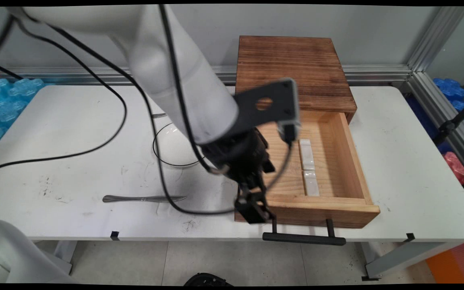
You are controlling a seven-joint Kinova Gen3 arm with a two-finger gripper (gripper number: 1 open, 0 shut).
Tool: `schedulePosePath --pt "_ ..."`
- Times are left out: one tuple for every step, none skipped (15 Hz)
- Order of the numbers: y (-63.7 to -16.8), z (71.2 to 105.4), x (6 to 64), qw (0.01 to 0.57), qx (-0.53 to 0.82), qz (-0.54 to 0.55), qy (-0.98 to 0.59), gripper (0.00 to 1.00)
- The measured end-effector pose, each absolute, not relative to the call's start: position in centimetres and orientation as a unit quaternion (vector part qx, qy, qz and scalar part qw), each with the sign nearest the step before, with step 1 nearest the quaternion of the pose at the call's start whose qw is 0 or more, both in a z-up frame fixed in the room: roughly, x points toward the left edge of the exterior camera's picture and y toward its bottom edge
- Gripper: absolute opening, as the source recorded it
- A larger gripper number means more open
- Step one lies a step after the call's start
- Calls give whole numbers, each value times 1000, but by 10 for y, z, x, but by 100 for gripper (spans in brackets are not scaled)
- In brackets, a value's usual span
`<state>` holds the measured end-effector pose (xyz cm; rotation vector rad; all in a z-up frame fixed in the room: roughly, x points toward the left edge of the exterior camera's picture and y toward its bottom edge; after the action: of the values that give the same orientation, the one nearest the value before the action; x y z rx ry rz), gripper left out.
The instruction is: Pick up the knife from the right of the white plate
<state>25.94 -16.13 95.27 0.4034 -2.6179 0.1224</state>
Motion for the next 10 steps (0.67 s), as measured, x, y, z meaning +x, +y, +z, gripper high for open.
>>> schedulePosePath --pt "-163 959 272 239 152 44 -958 100" --pt "-163 963 283 235 157 43 -958 100" --pt "-164 968 297 231 162 42 -959 100" --pt "-164 973 311 225 167 41 -959 100" --pt "-164 976 324 220 171 39 -960 100" --pt "-164 979 339 214 175 37 -960 100" --pt "-163 981 354 210 177 32 -961 100" --pt "-162 982 369 205 179 28 -962 100" --pt "-161 982 383 202 181 24 -962 100" --pt "-161 982 400 198 186 21 -962 100"
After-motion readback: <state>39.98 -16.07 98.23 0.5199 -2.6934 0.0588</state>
